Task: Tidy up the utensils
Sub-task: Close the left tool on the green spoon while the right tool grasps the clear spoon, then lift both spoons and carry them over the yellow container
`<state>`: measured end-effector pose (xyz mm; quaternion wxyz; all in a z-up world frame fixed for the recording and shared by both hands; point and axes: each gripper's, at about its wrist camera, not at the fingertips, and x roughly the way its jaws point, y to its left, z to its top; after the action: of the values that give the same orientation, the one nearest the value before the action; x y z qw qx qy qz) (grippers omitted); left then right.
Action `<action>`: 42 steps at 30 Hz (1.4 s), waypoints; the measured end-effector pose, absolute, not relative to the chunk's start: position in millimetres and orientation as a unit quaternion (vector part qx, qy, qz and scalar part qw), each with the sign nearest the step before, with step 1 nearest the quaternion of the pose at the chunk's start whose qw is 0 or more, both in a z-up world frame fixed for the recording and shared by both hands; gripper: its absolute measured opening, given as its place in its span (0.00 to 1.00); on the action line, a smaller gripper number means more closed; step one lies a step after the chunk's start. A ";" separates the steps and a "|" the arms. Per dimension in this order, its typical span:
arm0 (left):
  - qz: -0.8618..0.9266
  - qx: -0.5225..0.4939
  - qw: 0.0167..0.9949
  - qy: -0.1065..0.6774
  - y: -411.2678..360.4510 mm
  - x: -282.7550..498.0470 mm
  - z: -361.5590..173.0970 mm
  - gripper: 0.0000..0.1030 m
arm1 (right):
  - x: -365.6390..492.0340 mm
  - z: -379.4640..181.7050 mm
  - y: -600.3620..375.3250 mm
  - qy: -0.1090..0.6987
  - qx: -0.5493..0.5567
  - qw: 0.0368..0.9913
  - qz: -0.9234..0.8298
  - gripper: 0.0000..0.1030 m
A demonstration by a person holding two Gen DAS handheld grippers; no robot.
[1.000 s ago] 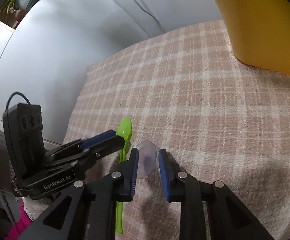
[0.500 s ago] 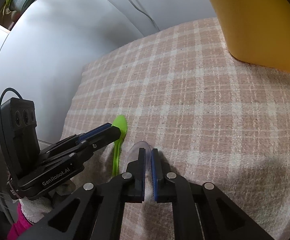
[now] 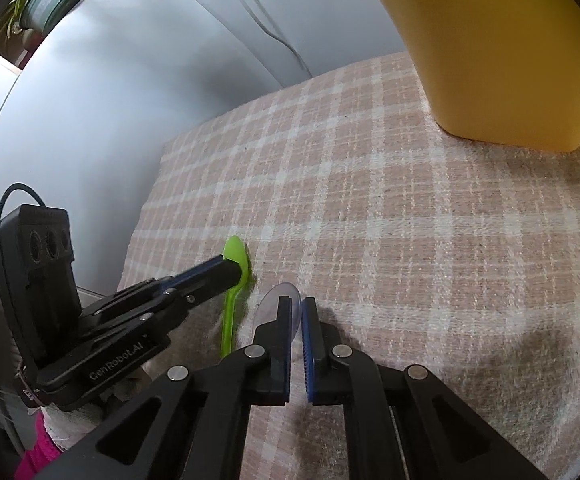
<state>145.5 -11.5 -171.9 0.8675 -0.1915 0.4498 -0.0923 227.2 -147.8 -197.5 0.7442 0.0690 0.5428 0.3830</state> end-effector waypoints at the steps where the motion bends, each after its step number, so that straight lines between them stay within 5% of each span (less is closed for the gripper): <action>1: -0.092 -0.189 0.867 0.451 -14.8 146.6 -172.5 0.03 | 226.8 -196.4 -149.7 0.542 0.068 0.745 0.383 0.02; 20: -0.058 -0.205 0.881 0.423 -3.1 131.9 -159.0 0.01 | 199.8 -147.1 -160.9 0.484 0.022 0.787 0.381 0.01; 42: -0.093 -0.179 0.933 0.299 17.7 97.8 -45.4 0.00 | 167.0 -40.5 -219.5 0.342 -0.010 0.873 0.348 0.00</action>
<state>97.8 17.7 -45.4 0.9326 -0.1790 0.2993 -0.0930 167.0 -219.5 -40.5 0.8730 -0.0098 0.3419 0.3476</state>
